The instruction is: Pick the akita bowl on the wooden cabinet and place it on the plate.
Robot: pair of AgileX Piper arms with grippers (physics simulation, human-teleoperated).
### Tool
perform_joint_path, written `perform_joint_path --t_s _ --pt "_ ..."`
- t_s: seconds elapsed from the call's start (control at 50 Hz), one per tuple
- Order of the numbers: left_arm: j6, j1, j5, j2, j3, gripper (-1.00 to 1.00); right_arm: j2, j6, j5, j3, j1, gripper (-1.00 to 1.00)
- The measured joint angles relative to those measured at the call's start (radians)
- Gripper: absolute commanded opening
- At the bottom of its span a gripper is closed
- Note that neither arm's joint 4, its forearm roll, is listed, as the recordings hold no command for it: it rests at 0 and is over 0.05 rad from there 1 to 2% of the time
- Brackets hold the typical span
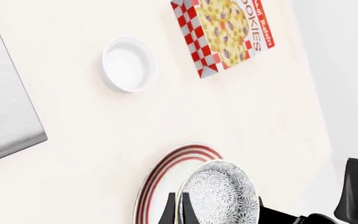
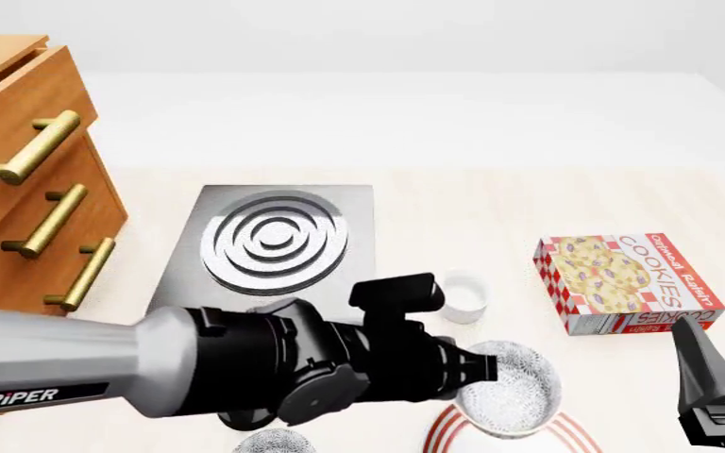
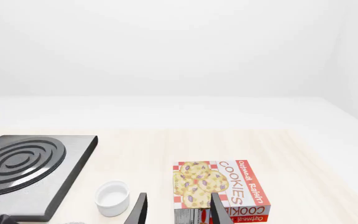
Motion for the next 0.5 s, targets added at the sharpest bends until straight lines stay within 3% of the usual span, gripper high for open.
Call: perform_joint_path --t_s 0.5 --pt "-0.014 -0.010 -0.020 0.026 0.005 -1.00 0.000 0.000 0.000 0.000 0.000 1.00"
